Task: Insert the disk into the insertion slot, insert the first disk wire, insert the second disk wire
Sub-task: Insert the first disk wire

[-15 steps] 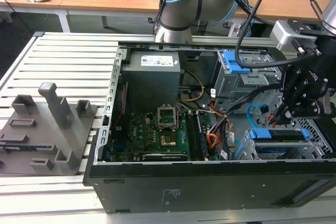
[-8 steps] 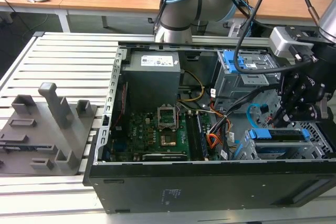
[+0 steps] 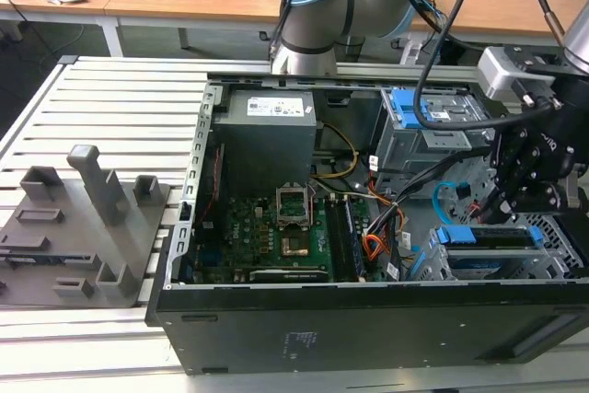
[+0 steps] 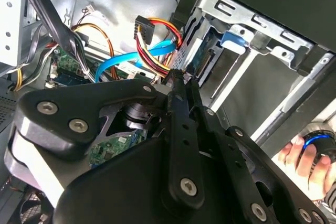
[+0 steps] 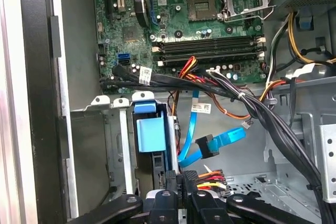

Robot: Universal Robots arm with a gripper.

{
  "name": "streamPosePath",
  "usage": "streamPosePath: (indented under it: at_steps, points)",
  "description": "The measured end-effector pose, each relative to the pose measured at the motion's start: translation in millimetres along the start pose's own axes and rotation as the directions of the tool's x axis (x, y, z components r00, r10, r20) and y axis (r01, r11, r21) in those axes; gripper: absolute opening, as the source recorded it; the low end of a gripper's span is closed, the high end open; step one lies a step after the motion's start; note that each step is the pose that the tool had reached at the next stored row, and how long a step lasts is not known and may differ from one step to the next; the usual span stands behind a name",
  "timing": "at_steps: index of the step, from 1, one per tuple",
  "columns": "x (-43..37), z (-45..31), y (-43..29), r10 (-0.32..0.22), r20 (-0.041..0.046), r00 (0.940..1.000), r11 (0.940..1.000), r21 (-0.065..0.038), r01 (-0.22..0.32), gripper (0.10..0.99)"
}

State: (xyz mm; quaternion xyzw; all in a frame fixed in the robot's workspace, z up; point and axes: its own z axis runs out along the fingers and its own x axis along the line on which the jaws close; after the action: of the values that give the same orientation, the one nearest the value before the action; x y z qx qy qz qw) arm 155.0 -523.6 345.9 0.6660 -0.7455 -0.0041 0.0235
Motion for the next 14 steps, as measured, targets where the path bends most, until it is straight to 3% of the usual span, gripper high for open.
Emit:
streamPosePath:
  at_steps: [2, 6, 8, 10, 14]
  points:
    - [0.5, -2.7, 0.0, 0.0, 0.0001, 1.0, 1.0, 0.0, 0.0, 0.165]
    - [11.0, -1.5, -2.1, -0.002, 0.0045, 1.0, 1.0, -0.001, 0.002, 0.165]
    - [11.2, -1.1, -3.9, -0.007, 0.007, 0.9999, 1.0, -0.002, 0.007, 0.165]
    - [10.6, -0.5, -10.2, -0.011, 0.0102, 0.9999, 0.9999, -0.007, 0.011, 0.165]
    - [12.6, 1.4, -11.9, -0.012, 0.0135, 0.9998, 0.9999, -0.009, 0.012, 0.165]
